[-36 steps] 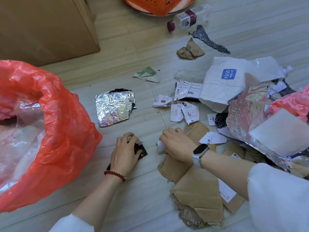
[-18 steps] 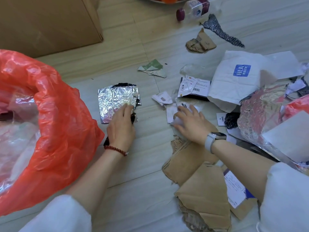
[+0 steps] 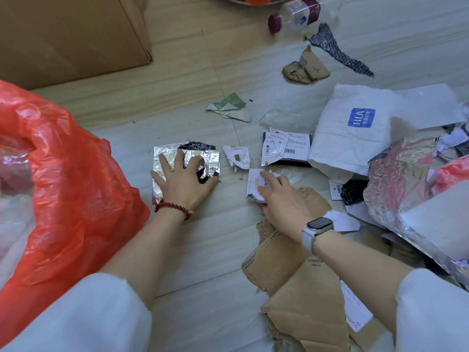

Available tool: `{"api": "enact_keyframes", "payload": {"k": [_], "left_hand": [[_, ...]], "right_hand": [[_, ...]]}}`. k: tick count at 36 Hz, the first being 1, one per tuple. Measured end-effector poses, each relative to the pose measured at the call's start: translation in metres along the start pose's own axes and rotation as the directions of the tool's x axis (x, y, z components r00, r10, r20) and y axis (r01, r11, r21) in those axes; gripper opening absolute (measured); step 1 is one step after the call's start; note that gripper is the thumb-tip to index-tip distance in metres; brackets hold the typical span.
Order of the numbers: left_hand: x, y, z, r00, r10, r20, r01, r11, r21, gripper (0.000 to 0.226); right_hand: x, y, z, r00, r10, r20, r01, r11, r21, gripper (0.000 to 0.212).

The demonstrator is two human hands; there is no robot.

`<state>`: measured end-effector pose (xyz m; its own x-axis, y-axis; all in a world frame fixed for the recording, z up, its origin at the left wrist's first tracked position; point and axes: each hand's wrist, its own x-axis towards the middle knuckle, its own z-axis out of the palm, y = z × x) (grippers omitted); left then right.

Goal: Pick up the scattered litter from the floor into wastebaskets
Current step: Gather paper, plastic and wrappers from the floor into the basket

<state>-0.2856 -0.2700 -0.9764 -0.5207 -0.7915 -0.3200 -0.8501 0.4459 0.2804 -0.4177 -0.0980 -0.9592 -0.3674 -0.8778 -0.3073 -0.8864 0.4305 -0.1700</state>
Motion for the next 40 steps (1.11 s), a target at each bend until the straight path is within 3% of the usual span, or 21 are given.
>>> {"api": "enact_keyframes", "payload": {"k": [3,5,12,17,19,21,23,26,27,30,33,34,36,40], "left_hand": [[-0.012,-0.001,0.006,0.998,0.041,-0.038,-0.04,0.999,0.007,0.056],[-0.016,-0.003,0.01,0.998,0.049,-0.042,-0.048,0.998,0.037,0.062],[-0.027,0.002,0.014,0.994,0.043,-0.103,-0.033,0.995,0.095,0.075],[-0.025,0.006,0.015,0.976,0.154,-0.151,-0.125,0.974,0.187,0.048],[-0.026,0.006,0.017,0.943,0.253,-0.218,-0.21,0.956,0.203,0.035],[-0.029,0.004,0.017,0.904,0.321,-0.283,-0.263,0.938,0.225,0.024],[-0.032,0.002,0.017,0.892,0.361,-0.272,-0.295,0.921,0.255,0.027],[-0.042,-0.003,0.018,0.897,0.385,-0.218,-0.323,0.906,0.273,0.033],[-0.046,-0.003,0.018,0.896,0.389,-0.212,-0.331,0.907,0.261,0.032],[-0.061,-0.003,0.012,0.895,0.375,-0.241,-0.345,0.925,0.16,0.032],[-0.071,0.002,0.001,0.888,0.333,-0.317,-0.342,0.939,0.026,0.038],[-0.074,0.005,-0.005,0.881,0.323,-0.346,-0.351,0.936,-0.02,0.039],[-0.077,0.013,-0.019,0.859,0.311,-0.406,-0.377,0.922,-0.091,0.041],[-0.078,0.039,-0.058,0.815,0.304,-0.494,-0.434,0.885,-0.17,0.041]], "right_hand": [[0.003,0.0,0.001,0.999,-0.036,-0.008,0.036,0.999,0.001,0.026],[0.004,0.0,0.0,0.998,-0.055,-0.013,0.055,0.998,-0.039,0.034],[0.007,-0.004,0.002,0.994,-0.001,-0.109,-0.002,1.0,-0.024,0.042],[0.012,-0.007,-0.004,1.0,-0.02,-0.011,0.018,0.993,-0.117,0.034],[0.011,-0.009,-0.009,0.998,-0.058,-0.005,0.056,0.983,-0.174,0.028],[0.012,-0.007,-0.008,0.997,-0.067,-0.036,0.058,0.976,-0.211,0.035],[0.01,-0.005,-0.004,0.994,-0.089,-0.066,0.074,0.977,-0.202,0.031],[0.001,-0.005,-0.001,0.979,-0.173,-0.11,0.147,0.966,-0.212,0.007],[-0.003,-0.005,-0.001,0.983,-0.164,-0.08,0.147,0.972,-0.184,0.007],[-0.013,-0.001,-0.004,0.99,-0.135,-0.043,0.133,0.99,-0.039,0.035],[-0.018,0.0,-0.028,0.994,-0.043,-0.104,0.069,0.962,0.263,0.016],[-0.019,0.0,-0.036,0.995,0.033,-0.097,0.008,0.92,0.392,0.008],[-0.021,0.001,-0.05,0.975,0.195,-0.11,-0.091,0.794,0.601,0.024],[-0.017,0.0,-0.083,0.9,0.434,-0.041,-0.188,0.471,0.862,0.034]]}}
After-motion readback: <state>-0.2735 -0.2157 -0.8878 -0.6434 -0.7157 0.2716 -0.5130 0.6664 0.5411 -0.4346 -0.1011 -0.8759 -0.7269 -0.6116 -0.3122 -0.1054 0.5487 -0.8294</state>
